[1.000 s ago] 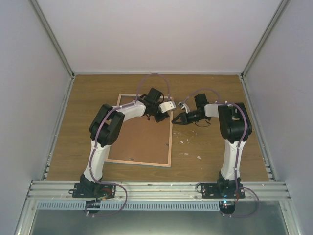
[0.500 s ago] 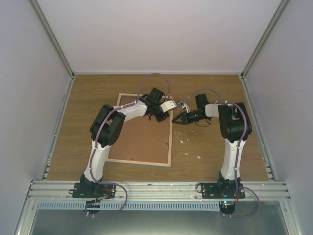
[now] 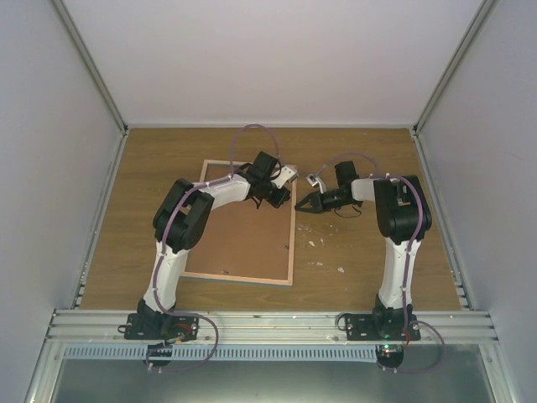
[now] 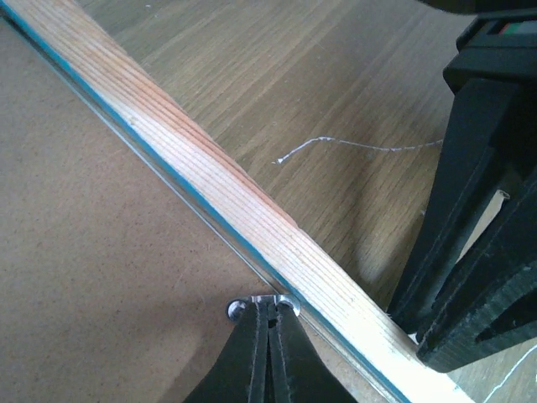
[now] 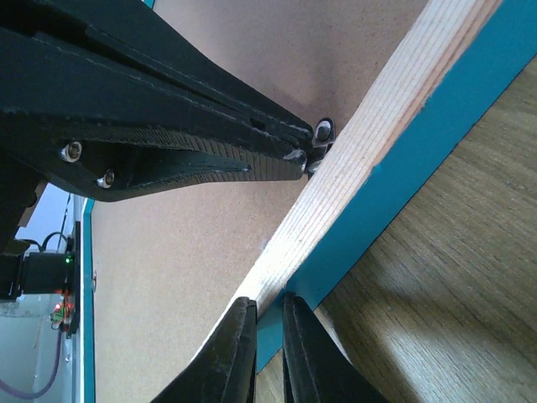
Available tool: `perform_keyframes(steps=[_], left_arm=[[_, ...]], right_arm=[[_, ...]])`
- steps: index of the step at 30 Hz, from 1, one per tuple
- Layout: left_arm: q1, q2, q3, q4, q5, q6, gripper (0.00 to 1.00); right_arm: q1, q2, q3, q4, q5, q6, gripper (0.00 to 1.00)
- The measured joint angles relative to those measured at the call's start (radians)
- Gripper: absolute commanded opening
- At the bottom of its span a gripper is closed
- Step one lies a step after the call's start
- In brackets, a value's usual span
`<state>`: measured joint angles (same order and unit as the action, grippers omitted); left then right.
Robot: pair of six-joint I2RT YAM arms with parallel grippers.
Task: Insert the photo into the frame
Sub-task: Install the photo frame at the center of the board.
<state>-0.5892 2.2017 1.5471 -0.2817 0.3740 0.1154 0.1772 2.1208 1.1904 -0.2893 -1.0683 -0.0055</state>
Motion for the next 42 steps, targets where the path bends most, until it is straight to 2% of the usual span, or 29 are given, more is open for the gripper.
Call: perform_keyframes(steps=[5,13,18,21,24,29,34,38,42], left_arm=[[0.0,-0.014,-0.048,0.071,-0.001,-0.133,0.0],[0.0,-0.027,-0.092,0.145,0.002,-0.31,0.02],[0.001,-0.028,-0.091,0.15,0.004,-0.364,0.08],[0.005,-0.032,-0.091,0.149,0.018,-0.368,0.15],[0.009,-0.037,-0.074,0.151,0.077,-0.359,0.23],[0.042,-0.109,-0.052,0.135,0.141,-0.319,0.44],[0.154,-0.237,-0.029,0.065,0.166,-0.226,0.64],[0.269,-0.319,-0.032,-0.002,0.163,-0.102,0.68],[0.336,-0.381,-0.102,-0.054,0.123,0.019,0.68]], right_arm=[[0.0,0.0,0.0,0.0,0.0,0.003,0.1],[0.0,0.0,-0.001,0.002,-0.002,0.003,0.1],[-0.001,0.0,-0.001,0.002,-0.001,0.002,0.11],[-0.003,-0.004,-0.001,-0.001,0.004,-0.001,0.12],[-0.005,-0.014,-0.004,-0.003,0.018,-0.008,0.16],[-0.031,-0.068,-0.028,-0.002,0.021,-0.016,0.21],[-0.072,-0.141,-0.034,0.012,0.031,-0.017,0.32],[-0.076,-0.163,-0.034,0.024,0.04,-0.024,0.35],[-0.075,-0.163,-0.034,0.025,0.046,-0.025,0.42]])
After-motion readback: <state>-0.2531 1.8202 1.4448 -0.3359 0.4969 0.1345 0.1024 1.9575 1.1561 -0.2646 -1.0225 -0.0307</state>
